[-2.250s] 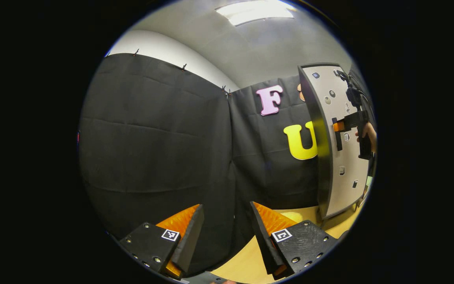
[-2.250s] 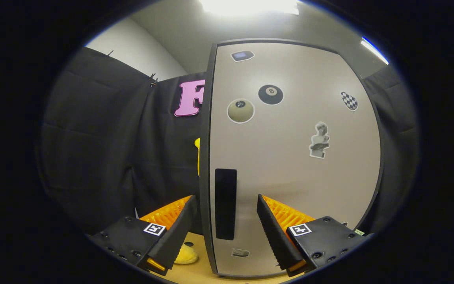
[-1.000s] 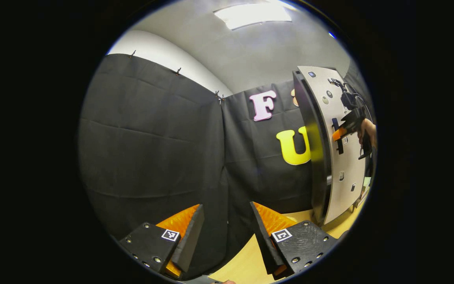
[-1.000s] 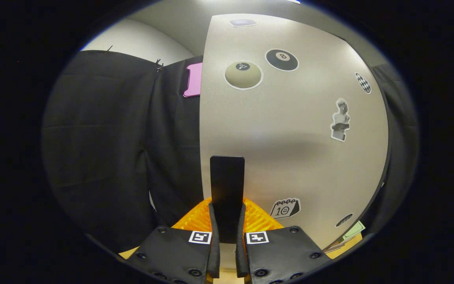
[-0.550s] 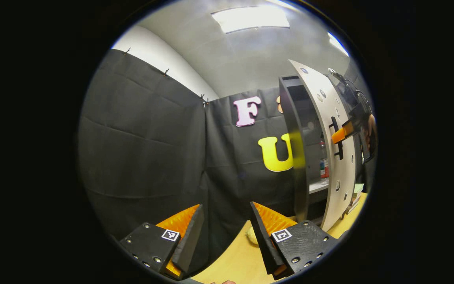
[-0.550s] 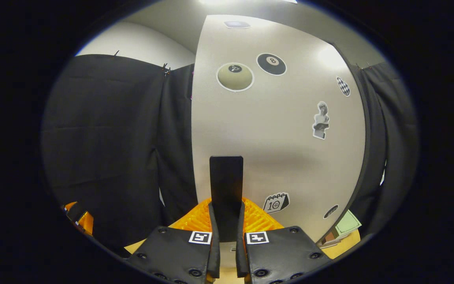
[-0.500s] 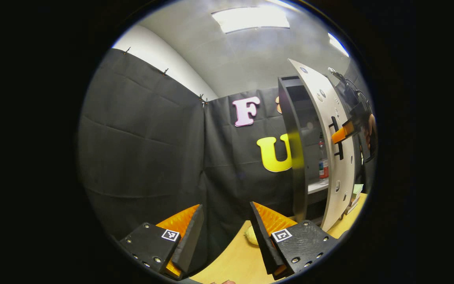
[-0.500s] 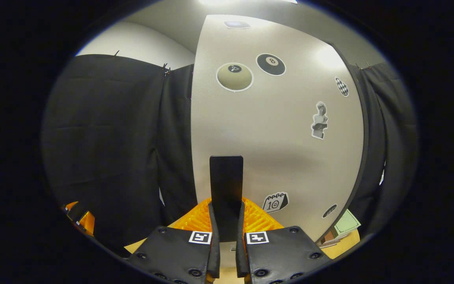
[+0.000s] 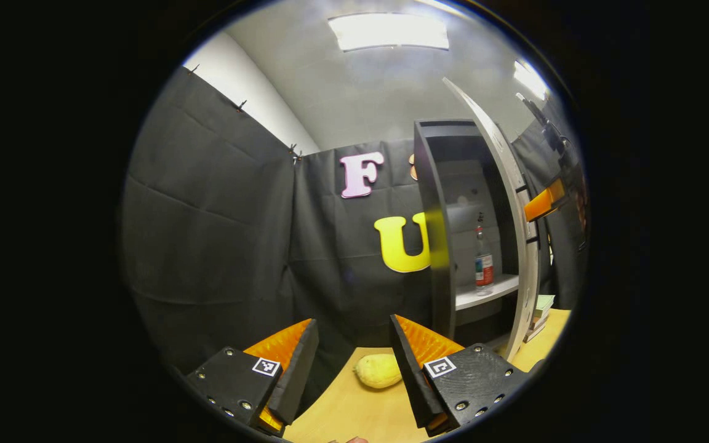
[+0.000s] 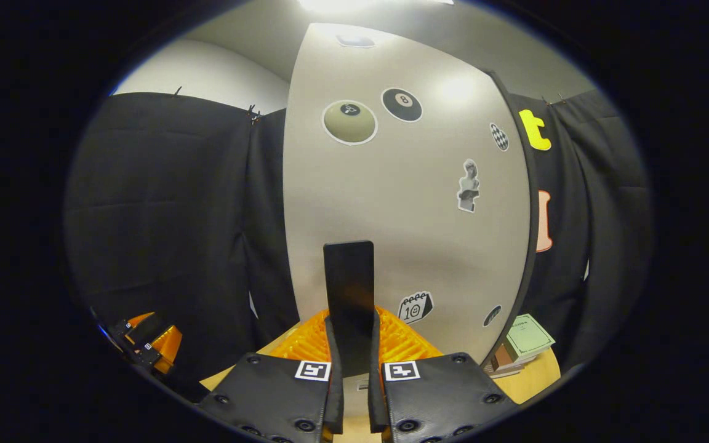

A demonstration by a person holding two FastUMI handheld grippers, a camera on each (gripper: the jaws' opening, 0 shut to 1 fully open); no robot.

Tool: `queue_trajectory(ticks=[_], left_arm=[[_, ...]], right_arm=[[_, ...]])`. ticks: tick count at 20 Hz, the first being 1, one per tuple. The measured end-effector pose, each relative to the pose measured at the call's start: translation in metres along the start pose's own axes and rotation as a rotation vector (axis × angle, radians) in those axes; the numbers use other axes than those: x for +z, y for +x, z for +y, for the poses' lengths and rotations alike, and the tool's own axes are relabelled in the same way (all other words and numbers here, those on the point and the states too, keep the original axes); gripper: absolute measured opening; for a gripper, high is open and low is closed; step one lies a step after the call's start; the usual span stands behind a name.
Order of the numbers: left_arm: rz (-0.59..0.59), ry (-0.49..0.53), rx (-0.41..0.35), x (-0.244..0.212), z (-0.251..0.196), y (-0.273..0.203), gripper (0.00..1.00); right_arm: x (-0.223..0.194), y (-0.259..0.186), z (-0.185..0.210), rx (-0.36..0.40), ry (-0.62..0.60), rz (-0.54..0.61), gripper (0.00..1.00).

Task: Open the cabinet door with the right hand, grasp the bottle in the cabinet with the left hand and place it on the coaster, then close the cabinet door with the right hand.

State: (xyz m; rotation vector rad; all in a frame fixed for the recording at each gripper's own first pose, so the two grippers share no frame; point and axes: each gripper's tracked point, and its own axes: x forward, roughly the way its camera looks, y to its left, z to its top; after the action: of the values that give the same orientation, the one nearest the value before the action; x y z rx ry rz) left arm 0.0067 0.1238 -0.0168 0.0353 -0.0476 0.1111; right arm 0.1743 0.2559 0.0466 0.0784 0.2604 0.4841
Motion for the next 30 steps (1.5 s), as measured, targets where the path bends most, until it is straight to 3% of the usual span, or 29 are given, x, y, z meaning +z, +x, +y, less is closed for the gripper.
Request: queue_trajectory(ticks=[13,23,30], left_arm=[[-0.010,-0.048,-0.192,0.009,-0.110,0.007,0.67],[0.017,-0.102,-0.237,0.028,-0.207,-0.027,0.67],[0.015,-0.105,-0.220,0.045,-0.253,-0.040,0.65]], right_arm=[[-0.002,-0.048,-0.033,-0.052,0.000,-0.006,0.17],[-0.005,-0.073,-0.068,-0.034,-0.013,-0.008,0.17],[-0.004,-0.083,-0.104,-0.061,-0.021,-0.043,0.13]])
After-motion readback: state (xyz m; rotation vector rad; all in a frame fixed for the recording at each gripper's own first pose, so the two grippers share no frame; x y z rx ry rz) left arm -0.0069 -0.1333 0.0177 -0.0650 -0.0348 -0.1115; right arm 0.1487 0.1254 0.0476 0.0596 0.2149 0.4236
